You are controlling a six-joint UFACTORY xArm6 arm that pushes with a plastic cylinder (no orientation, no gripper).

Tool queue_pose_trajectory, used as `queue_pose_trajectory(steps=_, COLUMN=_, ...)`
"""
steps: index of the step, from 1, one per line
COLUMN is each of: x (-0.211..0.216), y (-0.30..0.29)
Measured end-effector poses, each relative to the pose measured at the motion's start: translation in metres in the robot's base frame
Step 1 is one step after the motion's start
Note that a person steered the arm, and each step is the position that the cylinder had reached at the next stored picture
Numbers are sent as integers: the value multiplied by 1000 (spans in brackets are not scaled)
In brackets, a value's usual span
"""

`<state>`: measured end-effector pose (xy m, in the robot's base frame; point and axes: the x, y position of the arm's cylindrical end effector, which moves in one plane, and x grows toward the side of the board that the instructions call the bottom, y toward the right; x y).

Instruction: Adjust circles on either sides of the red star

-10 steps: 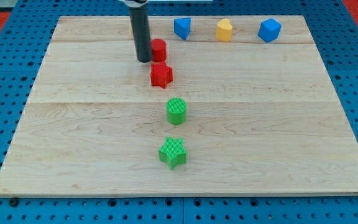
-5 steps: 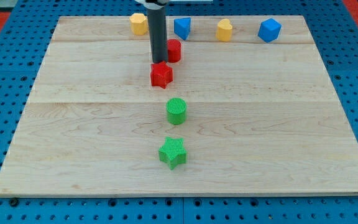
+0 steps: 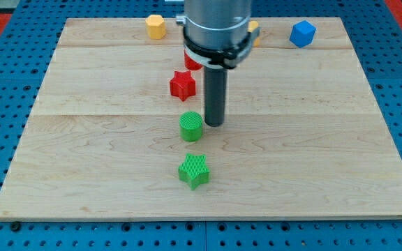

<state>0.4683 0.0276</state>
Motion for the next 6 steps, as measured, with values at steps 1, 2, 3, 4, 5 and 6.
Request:
queue_pose_trajectory(steps=1, x=24, y=-5)
queue_pose_trajectory(steps=2, x=25, y=-18)
queue_pose_trajectory(steps=3, x=23, y=-20)
queue_pose_trajectory(steps=4, x=17, y=-42)
queue_pose_trajectory(steps=5, x=16, y=-25)
queue_pose_trajectory(steps=6, x=16, y=14)
